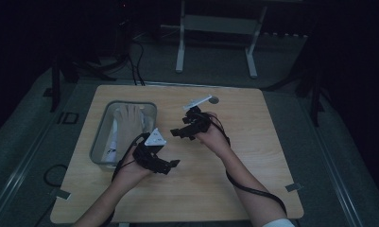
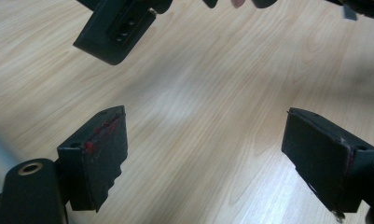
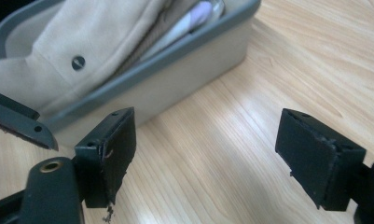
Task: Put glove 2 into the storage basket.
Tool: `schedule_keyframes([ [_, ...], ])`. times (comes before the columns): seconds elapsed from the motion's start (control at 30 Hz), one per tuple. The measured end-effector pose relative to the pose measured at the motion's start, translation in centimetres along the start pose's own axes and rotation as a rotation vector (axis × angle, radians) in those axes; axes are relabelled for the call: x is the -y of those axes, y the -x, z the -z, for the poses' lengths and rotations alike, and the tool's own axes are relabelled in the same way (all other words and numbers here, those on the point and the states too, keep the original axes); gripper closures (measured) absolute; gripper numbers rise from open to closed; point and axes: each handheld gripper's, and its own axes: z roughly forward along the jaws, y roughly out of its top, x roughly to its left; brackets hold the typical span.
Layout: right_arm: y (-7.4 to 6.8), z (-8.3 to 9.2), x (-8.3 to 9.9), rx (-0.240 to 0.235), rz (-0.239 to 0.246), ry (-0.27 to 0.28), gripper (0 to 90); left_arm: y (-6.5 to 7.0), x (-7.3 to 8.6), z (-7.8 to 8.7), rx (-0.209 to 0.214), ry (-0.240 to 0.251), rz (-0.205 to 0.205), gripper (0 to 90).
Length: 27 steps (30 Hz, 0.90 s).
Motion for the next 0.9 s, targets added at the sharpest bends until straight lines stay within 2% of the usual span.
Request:
schedule_keyframes([
  [0.37,1.7,0.8,3.9,0.019,-0.007,-0.012,19.6,1.5,0.9,-2.5,0.06,0.004,-0.004,14.7],
  [0.47,2.2,1.0,5.1,0.01,-0.021,-0.016,19.8,1.8,1.2,-3.1,0.043,-0.003,-0.027,14.7],
  [0.63,2.7,1.1,7.2,-0.01,-0.023,-0.026,19.4,2.1,1.6,-3.8,0.065,-0.009,-0.029,14.0],
  [0.77,3.0,1.2,8.5,-0.003,-0.005,-0.031,18.1,2.4,1.9,-4.4,0.078,-0.003,-0.023,12.3],
  [0.9,3.4,1.7,9.6,0.003,-0.014,-0.019,18.1,2.7,2.2,-5.2,0.093,-0.002,-0.026,12.3],
])
